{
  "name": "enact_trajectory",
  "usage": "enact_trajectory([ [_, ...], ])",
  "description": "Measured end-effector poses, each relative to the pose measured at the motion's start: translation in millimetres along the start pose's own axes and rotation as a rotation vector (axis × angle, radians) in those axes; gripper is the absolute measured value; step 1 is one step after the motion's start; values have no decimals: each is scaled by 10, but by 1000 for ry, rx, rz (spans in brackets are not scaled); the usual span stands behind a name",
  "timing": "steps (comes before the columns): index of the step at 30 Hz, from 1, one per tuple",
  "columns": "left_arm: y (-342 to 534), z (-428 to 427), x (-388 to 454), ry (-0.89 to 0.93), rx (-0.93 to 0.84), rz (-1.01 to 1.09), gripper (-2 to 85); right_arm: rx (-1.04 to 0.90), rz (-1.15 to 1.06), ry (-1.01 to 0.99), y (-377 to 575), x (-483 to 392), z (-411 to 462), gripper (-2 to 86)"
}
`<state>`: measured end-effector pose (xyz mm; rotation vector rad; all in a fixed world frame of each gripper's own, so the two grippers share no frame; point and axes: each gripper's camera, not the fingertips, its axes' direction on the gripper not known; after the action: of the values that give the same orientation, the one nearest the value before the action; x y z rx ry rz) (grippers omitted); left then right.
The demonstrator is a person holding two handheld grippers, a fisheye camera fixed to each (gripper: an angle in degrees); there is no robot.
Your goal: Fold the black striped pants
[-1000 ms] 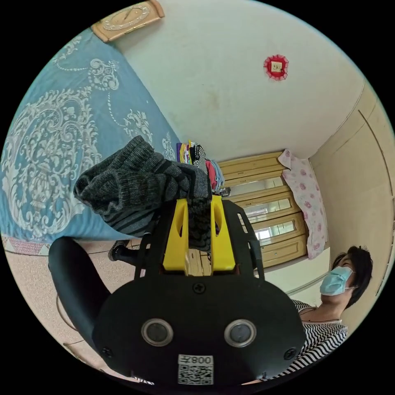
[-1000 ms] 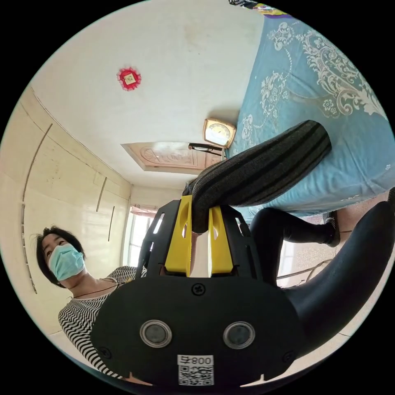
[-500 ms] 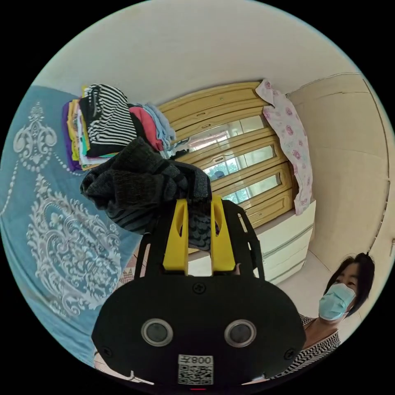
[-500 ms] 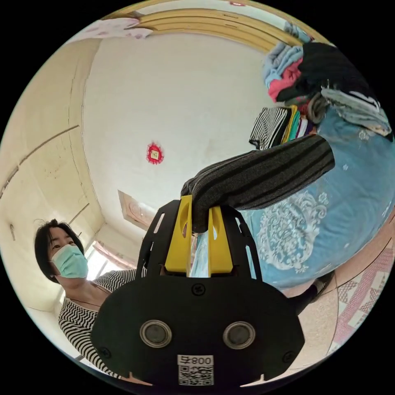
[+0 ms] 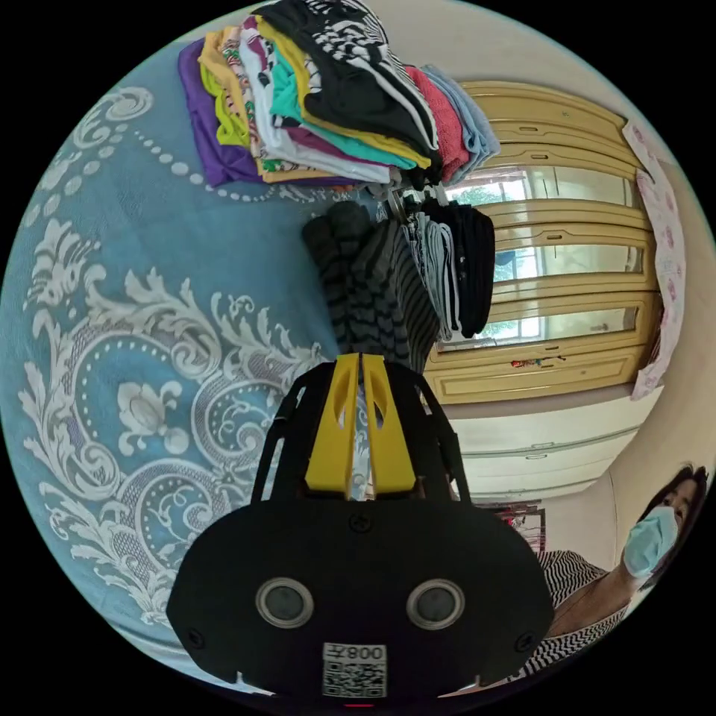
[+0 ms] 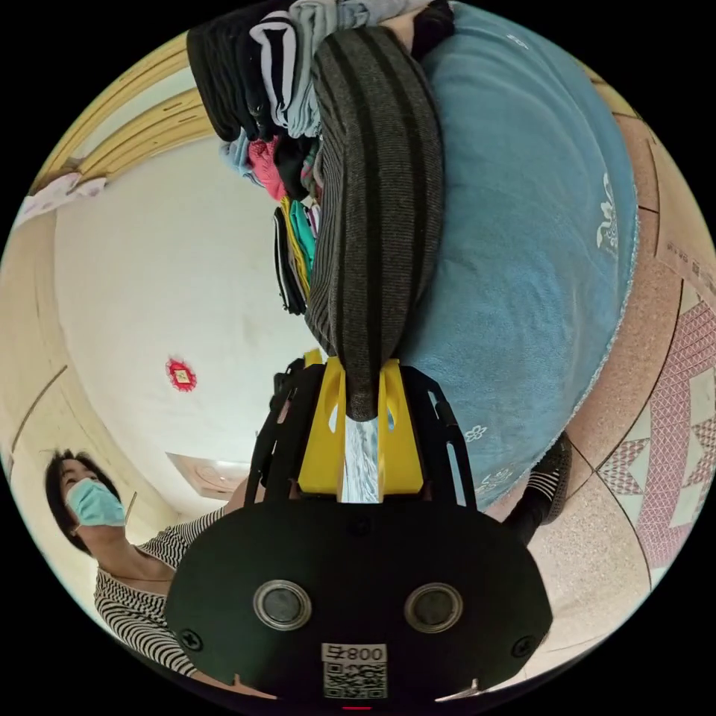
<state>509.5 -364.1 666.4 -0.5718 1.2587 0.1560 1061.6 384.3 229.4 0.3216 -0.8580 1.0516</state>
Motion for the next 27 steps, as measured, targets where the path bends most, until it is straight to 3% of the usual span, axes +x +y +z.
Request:
enact_trajectory([
  [7, 145, 238, 226, 48, -16, -1, 5, 69, -44, -11, -55, -315, -183, 71],
  [15, 483, 268, 1053, 29, -24, 126, 7, 150, 90, 41, 4, -352, -348, 78],
  [21, 1165, -20, 1707, -189, -34, 335, 4, 234, 20, 163, 348, -796, -661, 57],
  [27, 1932, -147, 2503, -685, 20, 638, 3, 270, -220, 328, 589, -1625, -864, 36],
])
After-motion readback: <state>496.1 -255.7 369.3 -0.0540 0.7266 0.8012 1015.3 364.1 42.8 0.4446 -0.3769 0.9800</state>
